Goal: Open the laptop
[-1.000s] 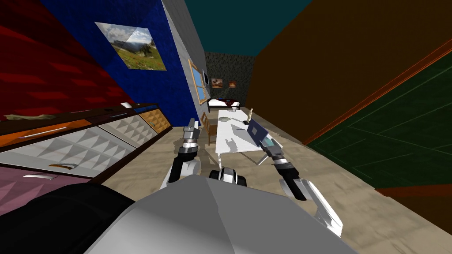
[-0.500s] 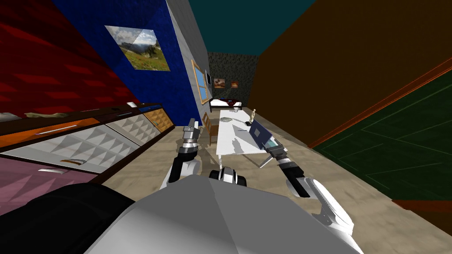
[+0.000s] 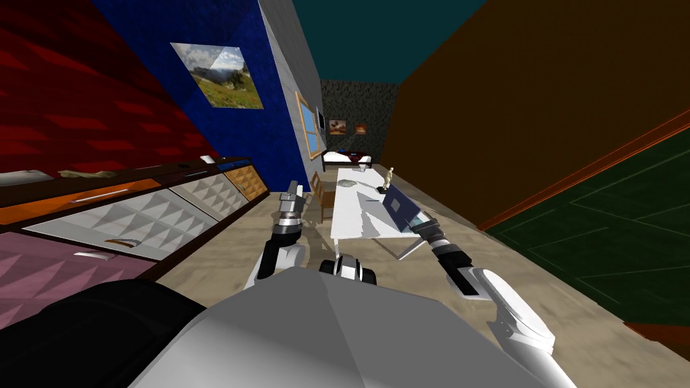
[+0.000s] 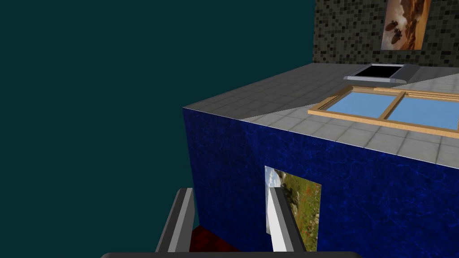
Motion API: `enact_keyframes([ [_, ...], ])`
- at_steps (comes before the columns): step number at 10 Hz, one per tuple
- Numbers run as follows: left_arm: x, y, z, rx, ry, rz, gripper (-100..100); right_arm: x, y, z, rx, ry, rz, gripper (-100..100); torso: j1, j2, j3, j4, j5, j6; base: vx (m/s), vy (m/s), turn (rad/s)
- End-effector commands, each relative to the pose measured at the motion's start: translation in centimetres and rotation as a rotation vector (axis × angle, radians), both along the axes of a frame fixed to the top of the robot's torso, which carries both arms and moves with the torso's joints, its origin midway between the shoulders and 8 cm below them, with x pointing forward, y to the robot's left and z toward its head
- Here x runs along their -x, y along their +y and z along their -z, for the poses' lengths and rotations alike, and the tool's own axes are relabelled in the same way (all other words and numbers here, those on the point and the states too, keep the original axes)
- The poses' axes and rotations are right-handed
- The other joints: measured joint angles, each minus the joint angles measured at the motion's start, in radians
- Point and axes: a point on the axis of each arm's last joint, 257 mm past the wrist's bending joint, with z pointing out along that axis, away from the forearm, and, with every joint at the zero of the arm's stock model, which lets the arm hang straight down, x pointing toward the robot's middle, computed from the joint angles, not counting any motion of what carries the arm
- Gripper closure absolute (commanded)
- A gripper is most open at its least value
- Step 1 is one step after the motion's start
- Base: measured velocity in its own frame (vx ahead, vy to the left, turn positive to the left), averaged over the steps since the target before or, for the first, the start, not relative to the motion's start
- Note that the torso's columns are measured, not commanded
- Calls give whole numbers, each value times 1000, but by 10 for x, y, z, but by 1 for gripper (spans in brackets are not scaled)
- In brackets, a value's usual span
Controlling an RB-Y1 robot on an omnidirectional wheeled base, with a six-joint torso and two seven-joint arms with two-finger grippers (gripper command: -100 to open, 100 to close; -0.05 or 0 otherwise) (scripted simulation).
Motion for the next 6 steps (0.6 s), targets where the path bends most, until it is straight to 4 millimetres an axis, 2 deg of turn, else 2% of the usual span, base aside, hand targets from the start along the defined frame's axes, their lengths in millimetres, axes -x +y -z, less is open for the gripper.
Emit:
enact_keyframes([
  [1, 0, 0, 0, 0, 0, 0, 0, -3, -17, 3, 114, 5, 27, -100, 0, 0, 0, 0, 0, 0, 30, 2, 37],
  [3, 0, 0, 0, 0, 0, 0, 0, -7, -32, 4, 215, 8, 50, -100, -1, -2, -1, -1, 0, 0, 31, 0, 43],
  [5, 0, 0, 0, 0, 0, 0, 0, -5, -28, 4, 191, 7, 44, -100, -1, -1, -1, 0, 0, 0, 6, -2, 3],
  [6, 0, 0, 0, 0, 0, 0, 0, -5, -28, 4, 191, 7, 43, 100, 0, 0, 0, 0, 0, 0, 4, -6, -18],
])
